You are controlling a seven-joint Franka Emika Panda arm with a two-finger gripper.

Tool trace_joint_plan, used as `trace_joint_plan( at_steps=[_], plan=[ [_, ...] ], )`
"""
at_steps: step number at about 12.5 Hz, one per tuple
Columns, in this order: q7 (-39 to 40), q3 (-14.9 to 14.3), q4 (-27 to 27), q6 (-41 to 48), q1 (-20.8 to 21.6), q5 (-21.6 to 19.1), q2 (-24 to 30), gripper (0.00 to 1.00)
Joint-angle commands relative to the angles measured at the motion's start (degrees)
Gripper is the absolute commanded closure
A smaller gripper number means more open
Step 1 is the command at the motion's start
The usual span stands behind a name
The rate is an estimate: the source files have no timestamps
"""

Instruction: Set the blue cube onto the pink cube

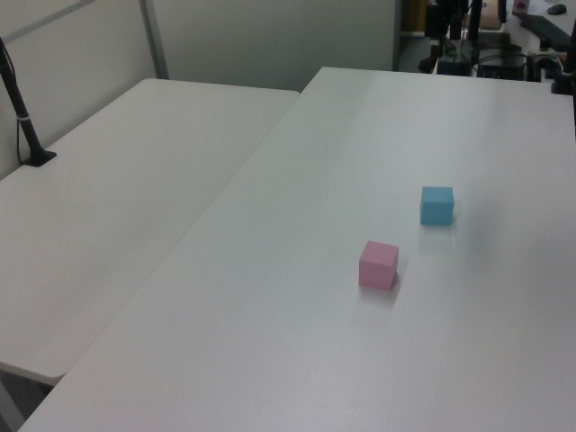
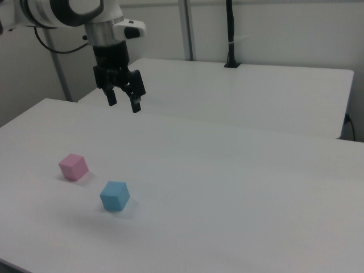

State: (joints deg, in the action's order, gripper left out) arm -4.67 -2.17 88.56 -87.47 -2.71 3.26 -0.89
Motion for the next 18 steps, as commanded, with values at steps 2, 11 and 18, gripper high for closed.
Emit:
trace_joint_plan(
  at_steps=[2, 11, 18],
  plan=[
    [1.2, -0.6, 0.7, -2.6, 0.9, -0.1, 0.4, 0.00],
    [6.6, -0.1, 0.8, -1.7, 0.9, 1.1, 0.4, 0.00],
    [16.7, 1.4, 4.0, 1.9, 1.4, 2.2, -0.5, 0.00]
  ],
)
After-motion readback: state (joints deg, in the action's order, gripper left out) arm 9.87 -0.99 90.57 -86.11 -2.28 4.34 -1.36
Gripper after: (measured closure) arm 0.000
